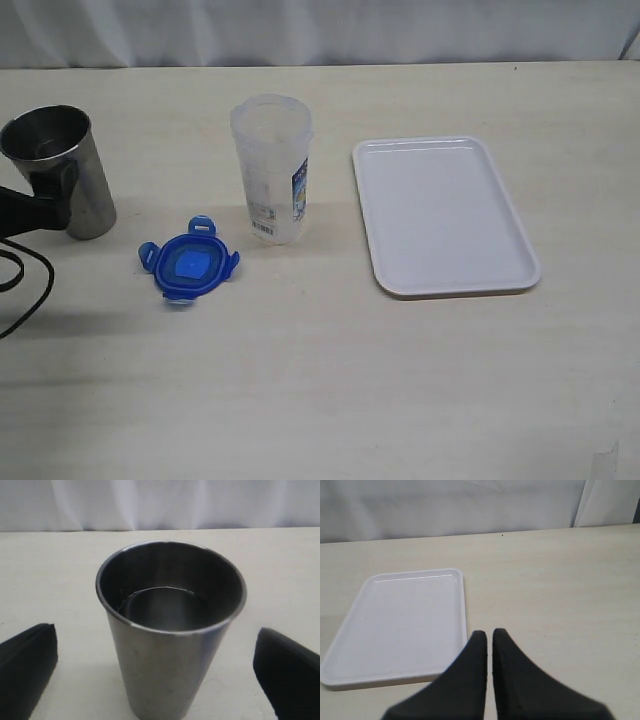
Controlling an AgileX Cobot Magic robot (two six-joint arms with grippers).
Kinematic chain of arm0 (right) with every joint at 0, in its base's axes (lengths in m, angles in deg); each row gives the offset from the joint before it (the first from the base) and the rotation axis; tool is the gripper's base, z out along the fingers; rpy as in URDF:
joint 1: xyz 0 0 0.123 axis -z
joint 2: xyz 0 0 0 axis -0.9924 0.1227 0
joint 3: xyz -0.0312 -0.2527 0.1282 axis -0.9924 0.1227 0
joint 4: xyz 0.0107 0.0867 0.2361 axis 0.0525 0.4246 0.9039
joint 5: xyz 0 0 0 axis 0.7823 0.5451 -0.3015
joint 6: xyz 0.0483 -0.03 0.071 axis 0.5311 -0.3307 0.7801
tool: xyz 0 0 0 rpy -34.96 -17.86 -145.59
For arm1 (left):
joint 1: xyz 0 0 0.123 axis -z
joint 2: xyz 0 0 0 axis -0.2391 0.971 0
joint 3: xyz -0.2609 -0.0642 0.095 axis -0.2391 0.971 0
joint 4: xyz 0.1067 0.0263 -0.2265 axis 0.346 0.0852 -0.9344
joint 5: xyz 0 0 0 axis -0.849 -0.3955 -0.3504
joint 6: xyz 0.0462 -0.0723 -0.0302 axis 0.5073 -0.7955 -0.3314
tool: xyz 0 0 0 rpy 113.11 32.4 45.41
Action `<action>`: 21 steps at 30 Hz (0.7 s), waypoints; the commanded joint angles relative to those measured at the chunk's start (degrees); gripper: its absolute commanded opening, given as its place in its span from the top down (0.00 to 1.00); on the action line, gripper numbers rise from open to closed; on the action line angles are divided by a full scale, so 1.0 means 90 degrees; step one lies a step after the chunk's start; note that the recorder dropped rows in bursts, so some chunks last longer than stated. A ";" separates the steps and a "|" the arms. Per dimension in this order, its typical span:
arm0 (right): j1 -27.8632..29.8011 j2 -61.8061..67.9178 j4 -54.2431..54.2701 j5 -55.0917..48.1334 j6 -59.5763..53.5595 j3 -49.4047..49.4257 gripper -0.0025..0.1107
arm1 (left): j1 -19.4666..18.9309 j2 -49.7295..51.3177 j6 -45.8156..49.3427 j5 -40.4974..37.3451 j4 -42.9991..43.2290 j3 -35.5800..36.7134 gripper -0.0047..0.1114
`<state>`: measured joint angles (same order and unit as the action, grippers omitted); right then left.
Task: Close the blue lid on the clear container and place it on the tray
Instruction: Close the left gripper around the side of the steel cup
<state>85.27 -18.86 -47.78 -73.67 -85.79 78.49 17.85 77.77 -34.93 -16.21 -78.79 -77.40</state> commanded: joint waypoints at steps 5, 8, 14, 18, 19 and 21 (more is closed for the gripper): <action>0.0025 -0.0009 -0.0055 0.0017 -0.0052 0.0013 0.94 | 0.0003 0.0545 -0.0036 0.0584 0.0394 -0.0211 0.05; 0.0025 -0.0009 -0.0055 0.0017 -0.0052 0.0013 0.94 | 0.0003 0.0545 -0.0036 0.0380 0.0320 -0.0310 0.05; 0.0025 -0.0009 -0.0055 0.0017 -0.0052 0.0013 0.94 | 0.0003 0.0545 -0.0036 -0.0124 0.0348 -0.0509 0.05; 0.0025 -0.0009 -0.0055 0.0017 -0.0052 0.0013 0.94 | 0.0003 0.0545 -0.0041 -0.0150 0.0348 -0.0525 0.05; 0.0025 -0.0009 -0.0055 0.0017 -0.0052 0.0013 0.94 | 0.0003 0.0545 -0.0041 -0.0167 0.0348 -0.0525 0.05; 0.0025 -0.0009 -0.0055 0.0017 -0.0052 0.0013 0.94 | 0.0003 0.0545 -0.0041 -0.0196 0.0348 -0.0525 0.05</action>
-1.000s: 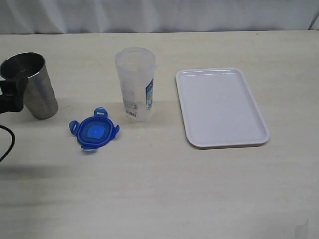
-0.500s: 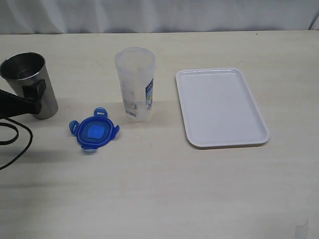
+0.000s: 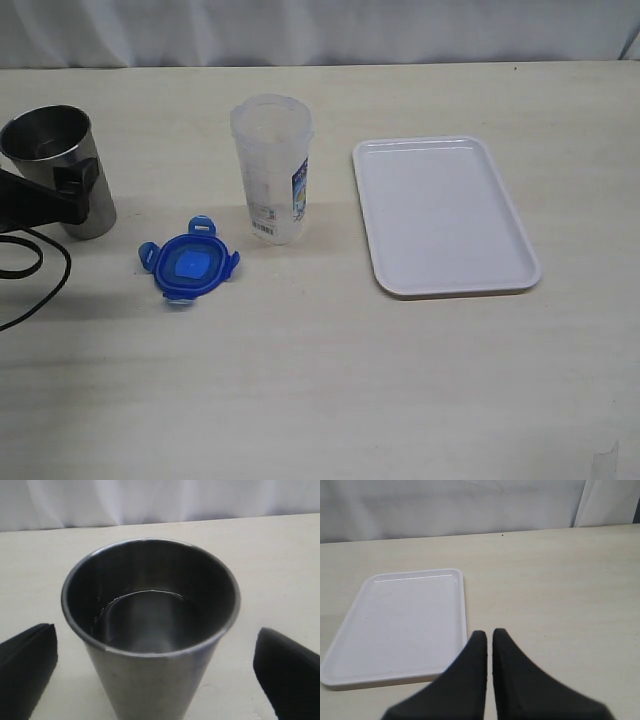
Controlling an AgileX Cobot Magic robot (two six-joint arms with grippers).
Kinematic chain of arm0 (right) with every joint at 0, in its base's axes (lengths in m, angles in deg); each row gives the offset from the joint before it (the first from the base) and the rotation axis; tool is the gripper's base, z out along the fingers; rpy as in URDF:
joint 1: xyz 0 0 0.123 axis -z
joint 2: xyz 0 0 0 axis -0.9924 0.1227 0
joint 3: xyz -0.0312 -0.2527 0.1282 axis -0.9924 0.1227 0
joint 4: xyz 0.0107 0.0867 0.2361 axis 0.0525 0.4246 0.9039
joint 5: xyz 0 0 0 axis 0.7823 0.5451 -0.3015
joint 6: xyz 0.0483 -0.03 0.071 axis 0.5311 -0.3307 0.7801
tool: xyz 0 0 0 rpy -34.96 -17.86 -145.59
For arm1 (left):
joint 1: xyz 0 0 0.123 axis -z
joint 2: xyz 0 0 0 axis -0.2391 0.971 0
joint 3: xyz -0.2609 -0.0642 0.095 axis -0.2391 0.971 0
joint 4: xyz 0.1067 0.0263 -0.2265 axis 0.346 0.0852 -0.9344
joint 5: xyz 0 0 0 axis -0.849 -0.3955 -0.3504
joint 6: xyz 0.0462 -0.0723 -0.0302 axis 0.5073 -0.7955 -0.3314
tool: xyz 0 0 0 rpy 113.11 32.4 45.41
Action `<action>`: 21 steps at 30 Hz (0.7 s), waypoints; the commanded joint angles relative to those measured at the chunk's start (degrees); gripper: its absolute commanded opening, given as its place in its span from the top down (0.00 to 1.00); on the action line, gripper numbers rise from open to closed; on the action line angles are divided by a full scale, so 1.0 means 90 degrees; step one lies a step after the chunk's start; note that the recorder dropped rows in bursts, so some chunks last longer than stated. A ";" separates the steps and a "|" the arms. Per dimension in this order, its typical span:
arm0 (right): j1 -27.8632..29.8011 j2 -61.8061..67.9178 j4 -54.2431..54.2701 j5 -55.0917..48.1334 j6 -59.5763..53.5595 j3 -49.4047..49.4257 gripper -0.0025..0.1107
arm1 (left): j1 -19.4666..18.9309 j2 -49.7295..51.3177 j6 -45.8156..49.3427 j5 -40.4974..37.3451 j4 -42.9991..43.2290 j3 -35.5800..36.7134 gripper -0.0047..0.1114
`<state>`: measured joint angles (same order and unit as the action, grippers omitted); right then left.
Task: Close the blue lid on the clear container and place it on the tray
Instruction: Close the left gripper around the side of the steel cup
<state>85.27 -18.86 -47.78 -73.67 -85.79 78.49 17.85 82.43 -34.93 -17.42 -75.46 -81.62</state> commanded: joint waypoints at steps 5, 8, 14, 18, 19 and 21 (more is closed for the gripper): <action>0.0025 -0.0009 -0.0055 0.0017 -0.0052 0.0013 0.94 | 0.0003 0.0027 -0.0041 -0.0115 -0.0022 -0.0056 0.05; 0.0025 -0.0009 -0.0055 0.0017 -0.0052 0.0013 0.94 | 0.0003 0.0027 -0.0116 -0.0141 -0.0022 -0.0056 0.05; 0.0025 -0.0009 -0.0055 0.0017 -0.0052 0.0013 0.94 | 0.0003 0.0027 -0.0399 -0.0146 -0.0022 -0.0056 0.05; 0.0025 -0.0009 -0.0055 0.0017 -0.0052 0.0013 0.94 | 0.0003 0.0027 -0.0726 -0.0272 0.0138 -0.0056 0.05; 0.0025 -0.0009 -0.0055 0.0017 -0.0052 0.0013 0.94 | 0.0003 0.0027 -0.0726 -0.0272 0.0151 -0.0056 0.05; 0.0025 -0.0009 -0.0055 0.0017 -0.0052 0.0013 0.94 | 0.0003 0.0027 -0.0726 -0.0272 0.0151 -0.0056 0.05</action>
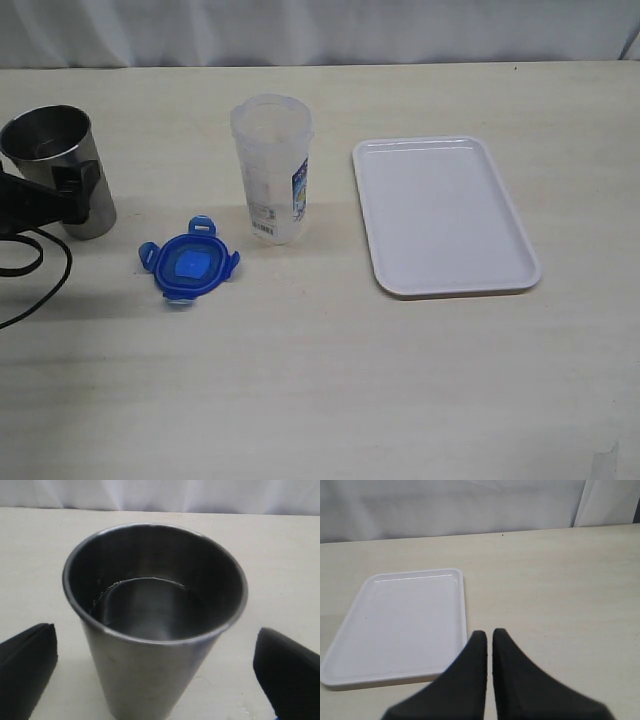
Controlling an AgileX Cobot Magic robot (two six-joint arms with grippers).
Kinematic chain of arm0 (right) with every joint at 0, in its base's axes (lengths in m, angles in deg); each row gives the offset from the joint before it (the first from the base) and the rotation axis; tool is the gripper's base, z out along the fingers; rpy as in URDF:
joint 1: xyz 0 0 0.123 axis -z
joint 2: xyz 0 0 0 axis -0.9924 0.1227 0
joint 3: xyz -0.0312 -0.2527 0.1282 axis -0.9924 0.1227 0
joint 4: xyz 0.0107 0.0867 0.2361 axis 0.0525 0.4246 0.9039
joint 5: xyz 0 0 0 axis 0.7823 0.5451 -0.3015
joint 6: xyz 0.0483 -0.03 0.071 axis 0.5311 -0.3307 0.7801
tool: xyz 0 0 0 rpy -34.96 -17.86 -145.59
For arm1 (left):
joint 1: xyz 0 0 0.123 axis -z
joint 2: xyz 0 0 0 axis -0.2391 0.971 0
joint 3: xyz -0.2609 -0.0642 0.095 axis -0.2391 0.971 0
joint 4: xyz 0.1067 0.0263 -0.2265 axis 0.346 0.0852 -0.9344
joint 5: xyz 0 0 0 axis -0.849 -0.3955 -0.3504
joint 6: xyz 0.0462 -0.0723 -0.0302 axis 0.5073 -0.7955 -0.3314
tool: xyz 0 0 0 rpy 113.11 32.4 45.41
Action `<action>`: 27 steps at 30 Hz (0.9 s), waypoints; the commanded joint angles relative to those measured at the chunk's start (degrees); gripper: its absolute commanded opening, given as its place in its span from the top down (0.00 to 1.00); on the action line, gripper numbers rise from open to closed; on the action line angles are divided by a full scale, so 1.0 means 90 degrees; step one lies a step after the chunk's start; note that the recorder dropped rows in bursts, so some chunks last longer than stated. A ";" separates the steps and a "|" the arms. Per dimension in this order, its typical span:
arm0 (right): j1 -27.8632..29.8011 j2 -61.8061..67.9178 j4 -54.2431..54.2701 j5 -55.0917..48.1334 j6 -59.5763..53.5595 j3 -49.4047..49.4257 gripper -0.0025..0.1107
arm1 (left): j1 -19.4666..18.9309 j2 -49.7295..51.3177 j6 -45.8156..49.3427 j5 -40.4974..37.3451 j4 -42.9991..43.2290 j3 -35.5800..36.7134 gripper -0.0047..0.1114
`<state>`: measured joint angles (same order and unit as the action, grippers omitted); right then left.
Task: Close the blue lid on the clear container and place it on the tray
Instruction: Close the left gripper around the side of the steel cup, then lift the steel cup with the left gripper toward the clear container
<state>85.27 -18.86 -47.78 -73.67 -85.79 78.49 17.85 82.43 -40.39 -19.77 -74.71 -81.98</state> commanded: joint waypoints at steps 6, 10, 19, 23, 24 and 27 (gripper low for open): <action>0.0025 -0.0009 -0.0055 0.0017 -0.0052 0.0013 0.94 | 0.0003 0.0275 -0.0069 0.0342 0.0081 -0.0016 0.05; 0.0025 -0.0009 -0.0055 0.0017 -0.0052 0.0013 0.94 | 0.0003 0.0863 -0.0069 0.1012 0.0069 -0.0016 0.05; 0.0025 -0.0009 -0.0055 0.0017 -0.0052 0.0013 0.94 | 0.0003 0.1720 -0.0069 0.2379 0.0055 -0.0186 0.05; 0.0025 -0.0009 -0.0055 0.0017 -0.0052 0.0013 0.94 | 0.0003 0.2027 -0.0069 0.2281 0.0055 -0.0459 0.05; 0.0025 -0.0009 -0.0055 0.0017 -0.0052 0.0013 0.94 | 0.0003 0.2063 -0.0069 0.2309 0.0055 -0.0490 0.05; 0.0025 -0.0009 -0.0055 0.0017 -0.0052 0.0013 0.94 | 0.0003 0.2079 -0.0069 0.2357 0.0055 -0.0536 0.05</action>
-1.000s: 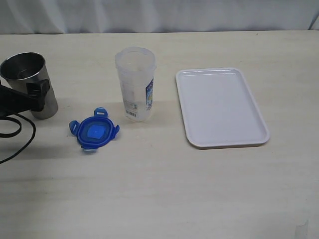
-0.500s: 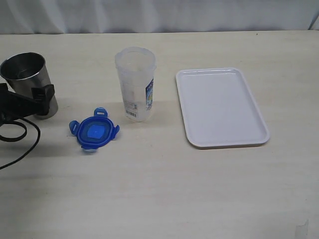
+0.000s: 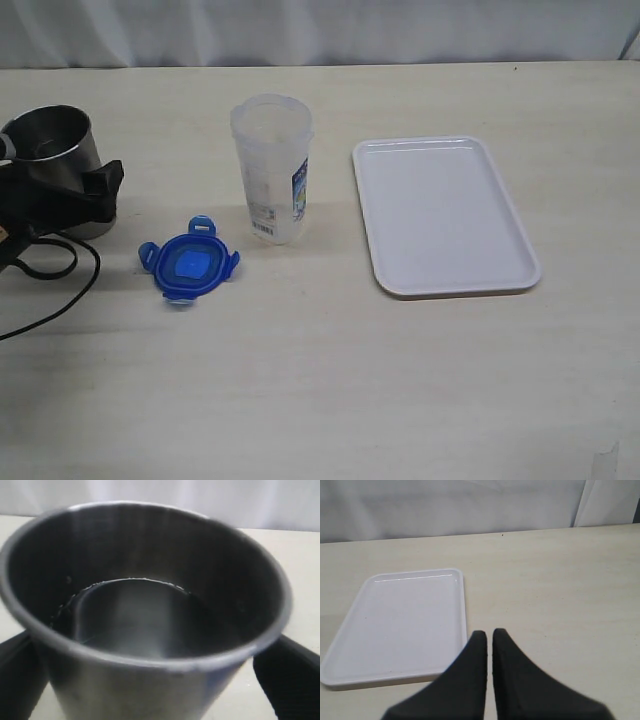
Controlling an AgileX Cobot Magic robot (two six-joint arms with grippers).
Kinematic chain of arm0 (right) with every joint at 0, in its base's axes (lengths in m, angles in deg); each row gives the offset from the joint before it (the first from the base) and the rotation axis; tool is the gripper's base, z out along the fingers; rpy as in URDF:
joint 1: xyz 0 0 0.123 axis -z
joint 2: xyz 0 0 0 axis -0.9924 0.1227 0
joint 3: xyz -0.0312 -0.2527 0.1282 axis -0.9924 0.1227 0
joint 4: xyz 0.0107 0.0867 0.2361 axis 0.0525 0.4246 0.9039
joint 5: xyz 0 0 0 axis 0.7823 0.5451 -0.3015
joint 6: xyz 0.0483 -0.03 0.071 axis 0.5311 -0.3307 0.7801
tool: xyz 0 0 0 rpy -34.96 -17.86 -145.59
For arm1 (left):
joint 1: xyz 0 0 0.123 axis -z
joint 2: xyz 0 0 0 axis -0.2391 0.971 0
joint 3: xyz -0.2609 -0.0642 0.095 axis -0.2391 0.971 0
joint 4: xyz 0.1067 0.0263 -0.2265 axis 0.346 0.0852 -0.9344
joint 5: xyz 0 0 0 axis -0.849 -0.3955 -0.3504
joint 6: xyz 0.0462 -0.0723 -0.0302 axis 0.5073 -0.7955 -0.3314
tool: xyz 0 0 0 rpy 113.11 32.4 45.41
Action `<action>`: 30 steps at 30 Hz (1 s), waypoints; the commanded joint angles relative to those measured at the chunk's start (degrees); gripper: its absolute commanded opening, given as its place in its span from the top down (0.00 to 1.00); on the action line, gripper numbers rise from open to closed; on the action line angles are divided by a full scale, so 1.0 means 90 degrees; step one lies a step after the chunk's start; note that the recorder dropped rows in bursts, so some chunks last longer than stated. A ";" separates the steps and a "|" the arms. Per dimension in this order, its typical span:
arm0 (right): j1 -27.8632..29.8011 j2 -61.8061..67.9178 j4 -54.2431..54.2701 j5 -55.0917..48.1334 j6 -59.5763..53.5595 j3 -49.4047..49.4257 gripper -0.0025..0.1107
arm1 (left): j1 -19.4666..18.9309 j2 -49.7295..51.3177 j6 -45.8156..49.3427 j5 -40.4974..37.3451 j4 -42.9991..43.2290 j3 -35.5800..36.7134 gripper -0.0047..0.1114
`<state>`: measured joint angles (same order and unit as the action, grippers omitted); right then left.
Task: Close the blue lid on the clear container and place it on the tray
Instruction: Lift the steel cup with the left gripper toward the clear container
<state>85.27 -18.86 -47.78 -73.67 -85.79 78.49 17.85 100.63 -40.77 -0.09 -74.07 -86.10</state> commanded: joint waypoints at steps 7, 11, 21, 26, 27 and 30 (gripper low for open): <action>0.0025 -0.0009 -0.0055 0.0017 -0.0052 0.0013 0.94 | 0.0003 0.0056 -0.0026 0.0522 -0.0017 -0.0078 0.05; 0.0025 -0.0009 -0.0055 0.0017 -0.0052 0.0013 0.94 | 0.0003 0.0068 -0.0026 0.0525 -0.0017 -0.0078 0.05; 0.0025 -0.0009 -0.0055 0.0017 -0.0052 0.0013 0.94 | 0.0003 0.0369 -0.0015 0.0446 -0.0040 -0.0250 0.05; 0.0025 -0.0009 -0.0055 0.0017 -0.0052 0.0013 0.94 | 0.0003 0.0369 -0.0015 0.0459 -0.0024 -0.0266 0.05; 0.0025 -0.0009 -0.0055 0.0017 -0.0052 0.0013 0.94 | 0.0003 0.0369 -0.0015 0.0445 -0.0024 -0.0266 0.05; 0.0025 -0.0009 -0.0055 0.0017 -0.0052 0.0013 0.94 | 0.0003 0.0369 -0.0015 0.0449 -0.0024 -0.0266 0.05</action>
<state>85.27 -18.86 -47.78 -73.67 -85.79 78.49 17.85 103.92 -40.77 3.62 -74.07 -88.29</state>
